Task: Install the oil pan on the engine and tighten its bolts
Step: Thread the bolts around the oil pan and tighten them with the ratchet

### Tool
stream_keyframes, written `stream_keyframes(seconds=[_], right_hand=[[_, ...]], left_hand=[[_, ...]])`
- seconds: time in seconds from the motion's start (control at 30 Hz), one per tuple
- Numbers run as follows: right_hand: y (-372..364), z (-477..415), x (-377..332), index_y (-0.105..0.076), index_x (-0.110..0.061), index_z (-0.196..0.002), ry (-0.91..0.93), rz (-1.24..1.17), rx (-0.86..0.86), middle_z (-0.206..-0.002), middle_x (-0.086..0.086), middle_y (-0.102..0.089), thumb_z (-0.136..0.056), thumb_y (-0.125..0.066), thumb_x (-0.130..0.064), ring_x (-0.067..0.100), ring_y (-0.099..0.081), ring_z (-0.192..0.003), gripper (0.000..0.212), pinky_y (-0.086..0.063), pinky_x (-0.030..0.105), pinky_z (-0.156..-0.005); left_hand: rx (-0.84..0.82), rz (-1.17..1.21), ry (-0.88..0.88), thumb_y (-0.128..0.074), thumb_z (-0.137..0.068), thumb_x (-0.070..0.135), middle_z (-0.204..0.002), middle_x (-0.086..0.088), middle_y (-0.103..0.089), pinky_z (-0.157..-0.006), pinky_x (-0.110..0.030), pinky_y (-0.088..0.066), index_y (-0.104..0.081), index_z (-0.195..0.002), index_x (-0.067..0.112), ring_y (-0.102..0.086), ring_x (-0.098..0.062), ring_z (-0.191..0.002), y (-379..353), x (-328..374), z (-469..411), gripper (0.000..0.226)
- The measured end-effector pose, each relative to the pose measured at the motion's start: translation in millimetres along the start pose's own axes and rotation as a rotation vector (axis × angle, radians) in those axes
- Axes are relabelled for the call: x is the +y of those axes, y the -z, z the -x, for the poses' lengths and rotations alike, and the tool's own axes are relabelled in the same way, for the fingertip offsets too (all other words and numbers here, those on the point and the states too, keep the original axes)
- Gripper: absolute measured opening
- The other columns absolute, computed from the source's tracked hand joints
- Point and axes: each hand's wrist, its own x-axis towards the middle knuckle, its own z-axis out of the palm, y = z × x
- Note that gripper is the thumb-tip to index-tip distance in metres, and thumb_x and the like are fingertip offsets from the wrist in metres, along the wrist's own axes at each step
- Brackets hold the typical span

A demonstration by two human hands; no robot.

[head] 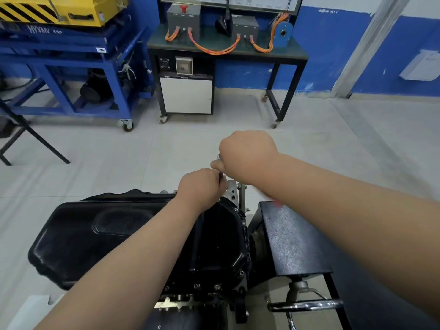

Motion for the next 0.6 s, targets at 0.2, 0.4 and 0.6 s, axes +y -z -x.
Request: stream_keyframes(seconds=[0.2, 0.4, 0.6], right_hand=[[3, 1, 6, -0.050, -0.016, -0.070, 0.165, 0.019, -0.043, -0.075, 0.003, -0.053, -0.090, -0.051, -0.034, 0.020, -0.047, -0.058, 0.027, -0.030, 0.026, -0.050], [5, -3, 18, -0.057, -0.018, -0.083, 0.293, 0.058, 0.034, -0.088, 0.001, -0.056, -0.091, -0.047, -0.034, 0.022, -0.053, -0.072, 0.020, -0.030, 0.032, -0.066], [1, -4, 4, -0.043, -0.019, -0.060, 0.067, -0.064, -0.058, -0.065, 0.000, -0.043, -0.088, -0.048, -0.051, 0.020, -0.043, -0.056, 0.042, -0.027, 0.026, -0.047]], left_hand=[[0.026, 0.007, -0.046, -0.033, -0.096, 0.034, -0.065, 0.000, -0.047, -0.049, -0.028, -0.027, -0.052, -0.077, 0.018, -0.054, -0.030, -0.063, 1, 2, 1, 0.031], [0.028, 0.004, -0.031, -0.031, -0.095, 0.042, -0.061, 0.000, -0.045, -0.049, -0.028, -0.028, -0.039, -0.071, 0.023, -0.052, -0.028, -0.060, 0, 0, -2, 0.032], [-0.045, -0.056, -0.051, -0.038, -0.089, 0.020, -0.059, 0.002, -0.042, -0.048, -0.027, -0.028, -0.049, -0.082, 0.014, -0.045, -0.027, -0.056, -2, -2, -4, 0.015]])
